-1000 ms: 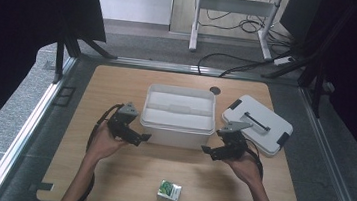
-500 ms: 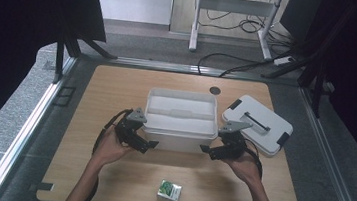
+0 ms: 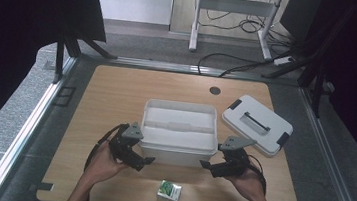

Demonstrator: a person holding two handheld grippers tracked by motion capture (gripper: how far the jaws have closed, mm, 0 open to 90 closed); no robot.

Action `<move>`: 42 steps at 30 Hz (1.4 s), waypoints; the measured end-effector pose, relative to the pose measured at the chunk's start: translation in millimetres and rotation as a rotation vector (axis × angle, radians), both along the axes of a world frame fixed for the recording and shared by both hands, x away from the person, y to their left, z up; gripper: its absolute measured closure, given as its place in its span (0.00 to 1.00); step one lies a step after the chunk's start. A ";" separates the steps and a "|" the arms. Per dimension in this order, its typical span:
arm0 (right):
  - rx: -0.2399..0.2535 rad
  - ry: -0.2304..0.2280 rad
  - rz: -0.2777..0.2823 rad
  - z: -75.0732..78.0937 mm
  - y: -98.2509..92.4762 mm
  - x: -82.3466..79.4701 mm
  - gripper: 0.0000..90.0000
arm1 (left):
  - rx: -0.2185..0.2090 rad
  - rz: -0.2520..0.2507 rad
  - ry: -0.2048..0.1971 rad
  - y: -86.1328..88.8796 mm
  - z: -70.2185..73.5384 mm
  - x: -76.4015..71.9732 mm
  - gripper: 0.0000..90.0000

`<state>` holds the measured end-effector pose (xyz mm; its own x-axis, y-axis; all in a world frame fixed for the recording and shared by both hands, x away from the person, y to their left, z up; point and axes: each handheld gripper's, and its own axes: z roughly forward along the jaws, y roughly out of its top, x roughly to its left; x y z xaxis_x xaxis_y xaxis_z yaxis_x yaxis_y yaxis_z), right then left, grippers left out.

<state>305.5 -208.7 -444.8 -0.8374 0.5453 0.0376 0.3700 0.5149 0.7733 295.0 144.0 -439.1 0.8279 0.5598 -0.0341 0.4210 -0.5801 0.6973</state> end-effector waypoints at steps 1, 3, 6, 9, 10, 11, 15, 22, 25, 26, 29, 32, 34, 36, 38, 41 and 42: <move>0.000 0.000 0.003 0.0 -0.3 -3.2 0.21 | 0.002 -0.003 0.001 0.3 0.2 -3.3 0.00; -0.008 -0.004 0.009 0.3 -0.1 -9.0 0.21 | 0.005 -0.006 0.004 0.3 0.8 -7.4 0.00; -0.016 -0.010 0.010 0.5 0.3 -9.8 0.22 | 0.004 -0.007 -0.001 0.7 1.0 -9.3 0.00; -0.013 -0.014 0.029 1.3 -2.1 -9.8 0.22 | -0.006 -0.023 -0.001 6.5 2.4 -10.8 0.00; -0.019 -0.012 0.042 0.8 -3.7 -10.3 0.18 | 0.006 -0.019 -0.006 9.2 2.9 -11.2 0.00; -0.019 -0.012 0.042 0.8 -3.7 -10.3 0.18 | 0.016 -0.019 -0.009 12.4 3.3 -11.4 0.00; -0.058 -0.016 0.046 -3.9 -8.6 -11.1 0.14 | 0.021 -0.023 -0.003 27.7 3.7 -10.6 0.00; -0.078 0.002 -0.007 -14.8 -24.3 -9.8 0.07 | 0.044 -0.002 -0.005 51.8 6.5 -4.3 0.00; -0.093 0.009 -0.033 -20.6 -32.2 -9.2 0.03 | 0.062 0.006 -0.020 59.9 10.8 0.0 0.00; -0.091 0.015 -0.042 -23.1 -35.0 -9.0 0.01 | 0.069 0.010 -0.025 62.6 12.7 1.9 0.00; -0.096 0.030 -0.070 -30.6 -43.6 -9.2 0.00 | 0.086 0.021 -0.030 70.0 20.2 9.5 0.00; -0.098 0.044 -0.099 -37.7 -52.0 -10.3 0.00 | 0.097 0.015 -0.046 74.4 32.0 17.7 0.01; -0.099 0.049 -0.117 -42.3 -57.6 -10.9 0.00 | 0.100 0.005 -0.053 75.2 39.2 22.0 0.01; -0.101 0.046 -0.140 -47.0 -62.3 -11.2 0.00 | 0.112 -0.010 -0.061 75.3 47.6 27.9 0.01; -0.110 0.049 -0.154 -51.7 -67.0 -11.7 0.00 | 0.122 -0.023 -0.061 74.7 53.1 32.6 0.01; -0.123 0.063 -0.190 -62.4 -74.7 -11.7 0.00 | 0.140 -0.041 -0.064 72.1 62.4 40.3 0.02; -0.123 0.063 -0.190 -62.4 -74.7 -11.7 0.00 | 0.143 -0.049 -0.064 70.7 65.4 42.5 0.03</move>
<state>293.9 -283.4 -507.3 -0.7176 0.6964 0.0105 0.5147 0.5202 0.6815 337.5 214.7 -373.8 0.8521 0.5145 0.0961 0.3476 -0.6937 0.6308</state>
